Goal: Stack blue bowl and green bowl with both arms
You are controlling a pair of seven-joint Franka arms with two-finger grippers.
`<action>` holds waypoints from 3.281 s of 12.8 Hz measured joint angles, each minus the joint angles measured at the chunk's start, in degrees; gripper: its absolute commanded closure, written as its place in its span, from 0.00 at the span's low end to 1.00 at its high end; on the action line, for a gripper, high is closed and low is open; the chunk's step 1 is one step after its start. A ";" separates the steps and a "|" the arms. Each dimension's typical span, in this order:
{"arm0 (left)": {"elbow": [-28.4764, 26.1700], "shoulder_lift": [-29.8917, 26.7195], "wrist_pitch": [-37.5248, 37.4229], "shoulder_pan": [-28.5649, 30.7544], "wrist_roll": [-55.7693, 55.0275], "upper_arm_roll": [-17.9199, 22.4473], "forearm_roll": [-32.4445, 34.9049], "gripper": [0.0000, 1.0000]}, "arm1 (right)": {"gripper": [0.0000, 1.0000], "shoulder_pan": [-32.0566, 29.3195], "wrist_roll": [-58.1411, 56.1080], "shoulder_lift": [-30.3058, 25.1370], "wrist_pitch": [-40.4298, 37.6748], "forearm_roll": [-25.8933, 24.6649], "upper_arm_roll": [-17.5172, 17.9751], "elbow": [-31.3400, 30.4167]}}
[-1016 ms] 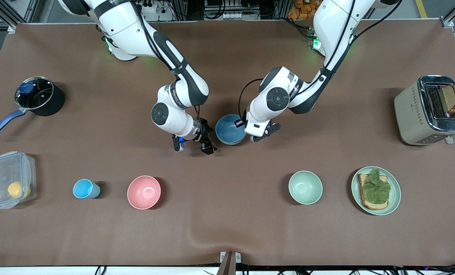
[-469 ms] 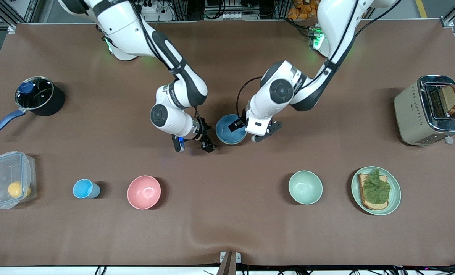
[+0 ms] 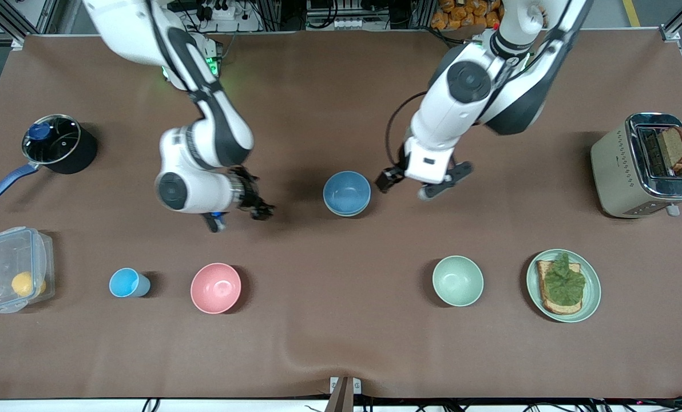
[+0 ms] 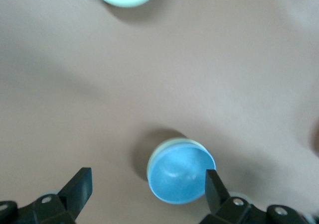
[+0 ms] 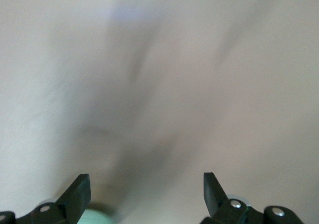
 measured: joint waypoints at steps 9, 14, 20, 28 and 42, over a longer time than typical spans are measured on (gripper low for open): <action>8.64 -6.47 -14.90 18.28 26.46 0.51 1.20 0.00 | 0.00 -8.68 -33.53 -16.45 -11.36 -16.91 -5.64 4.86; 12.43 -6.43 -20.32 21.44 36.09 0.77 1.20 0.00 | 0.00 -13.47 -51.45 -18.56 -13.69 -18.91 -11.27 12.29; 14.18 -8.76 -27.78 18.53 56.43 12.83 1.20 0.00 | 0.00 -13.15 -55.85 -19.09 -23.78 -20.44 -11.05 24.37; 15.15 -11.21 -32.77 17.40 63.33 15.14 1.20 0.00 | 0.00 -13.11 -56.40 -18.60 -23.11 -20.83 -11.09 24.56; 15.87 -11.26 -36.54 16.81 61.01 14.90 0.31 0.00 | 0.00 -37.03 -56.40 -18.84 -21.66 -21.02 15.14 24.62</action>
